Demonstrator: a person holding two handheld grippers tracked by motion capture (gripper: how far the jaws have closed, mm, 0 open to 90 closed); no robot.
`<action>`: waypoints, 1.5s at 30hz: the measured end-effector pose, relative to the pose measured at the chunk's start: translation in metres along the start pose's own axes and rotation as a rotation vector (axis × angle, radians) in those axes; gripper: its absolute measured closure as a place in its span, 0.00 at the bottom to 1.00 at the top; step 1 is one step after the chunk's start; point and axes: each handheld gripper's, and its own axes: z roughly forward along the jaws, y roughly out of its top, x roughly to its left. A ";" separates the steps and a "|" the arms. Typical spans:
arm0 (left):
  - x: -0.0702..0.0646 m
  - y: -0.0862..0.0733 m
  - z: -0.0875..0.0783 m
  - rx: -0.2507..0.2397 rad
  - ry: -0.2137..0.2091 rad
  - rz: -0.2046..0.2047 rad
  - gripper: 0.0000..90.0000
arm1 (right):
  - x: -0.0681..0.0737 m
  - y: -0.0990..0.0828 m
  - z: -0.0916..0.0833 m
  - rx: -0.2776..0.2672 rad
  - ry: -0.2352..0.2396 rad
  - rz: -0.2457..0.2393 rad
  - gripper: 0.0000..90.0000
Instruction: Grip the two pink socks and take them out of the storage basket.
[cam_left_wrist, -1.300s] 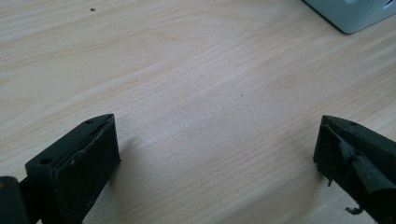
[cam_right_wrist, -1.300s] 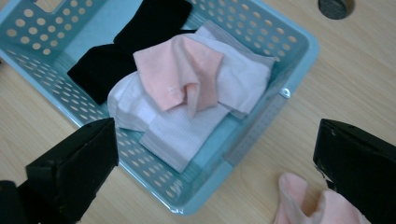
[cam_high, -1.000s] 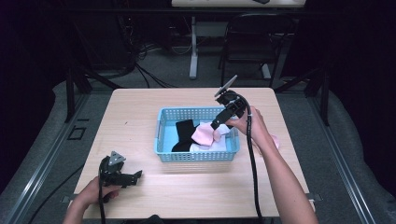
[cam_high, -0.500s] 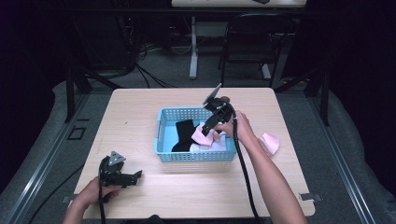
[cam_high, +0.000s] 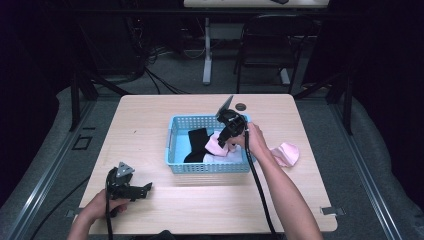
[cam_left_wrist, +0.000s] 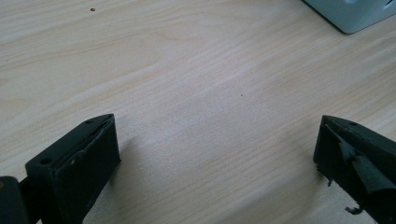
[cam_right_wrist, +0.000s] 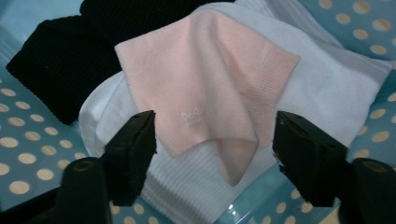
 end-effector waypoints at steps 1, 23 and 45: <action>0.000 0.000 0.000 0.000 0.000 0.000 0.00 | 0.000 0.000 0.001 0.002 -0.011 -0.006 0.46; 0.000 0.000 0.000 0.000 0.000 0.000 0.00 | 0.003 -0.010 -0.023 -0.041 -0.018 -0.039 0.96; 0.000 0.000 0.000 0.000 0.000 0.000 0.00 | 0.004 -0.020 -0.087 -0.099 0.025 -0.058 0.96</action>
